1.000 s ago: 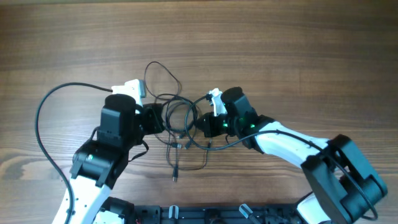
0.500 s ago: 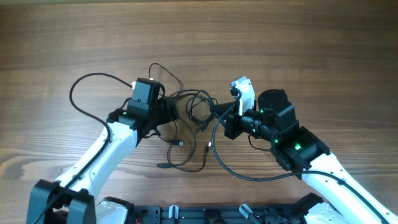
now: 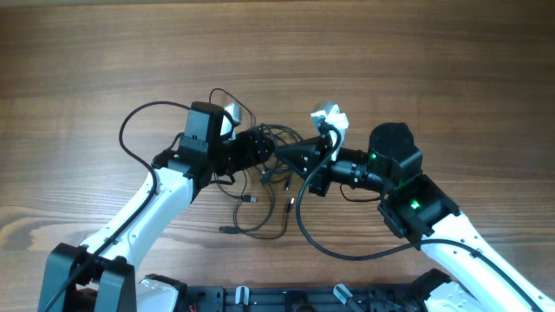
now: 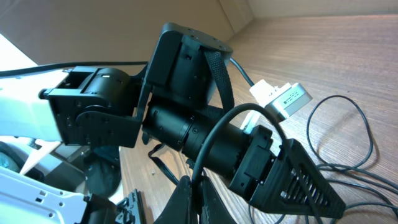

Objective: Untangle cables

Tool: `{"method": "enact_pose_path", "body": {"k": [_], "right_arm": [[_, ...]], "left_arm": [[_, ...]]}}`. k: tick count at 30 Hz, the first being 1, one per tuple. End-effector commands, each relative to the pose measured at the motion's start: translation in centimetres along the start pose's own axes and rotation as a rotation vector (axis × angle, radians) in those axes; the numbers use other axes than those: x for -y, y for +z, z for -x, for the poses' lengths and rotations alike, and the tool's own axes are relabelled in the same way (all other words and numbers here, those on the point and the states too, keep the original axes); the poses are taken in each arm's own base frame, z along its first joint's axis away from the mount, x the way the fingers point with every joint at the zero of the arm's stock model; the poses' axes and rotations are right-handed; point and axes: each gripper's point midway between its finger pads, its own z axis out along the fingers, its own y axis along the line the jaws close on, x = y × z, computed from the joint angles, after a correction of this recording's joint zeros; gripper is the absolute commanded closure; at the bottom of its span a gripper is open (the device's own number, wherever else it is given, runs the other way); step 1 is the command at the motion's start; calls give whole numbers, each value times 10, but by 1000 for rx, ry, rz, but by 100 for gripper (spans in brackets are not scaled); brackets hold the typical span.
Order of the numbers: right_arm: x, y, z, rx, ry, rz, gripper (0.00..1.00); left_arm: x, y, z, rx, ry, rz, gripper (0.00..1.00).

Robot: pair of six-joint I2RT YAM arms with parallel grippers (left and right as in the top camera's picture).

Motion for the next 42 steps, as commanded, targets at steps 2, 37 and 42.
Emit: {"method": "enact_pose_path", "body": {"k": [2, 37, 42], "right_arm": [[3, -2, 9, 32, -1, -30, 96], [182, -136, -72, 68, 566, -1167, 35], [182, -135, -72, 67, 567, -1166, 35]], "left_arm": [[-1, 2, -4, -23, -132, -6, 40], [-5, 41, -88, -356, 49, -40, 48], [1, 51, -89, -309, 141, 0, 49]]}}
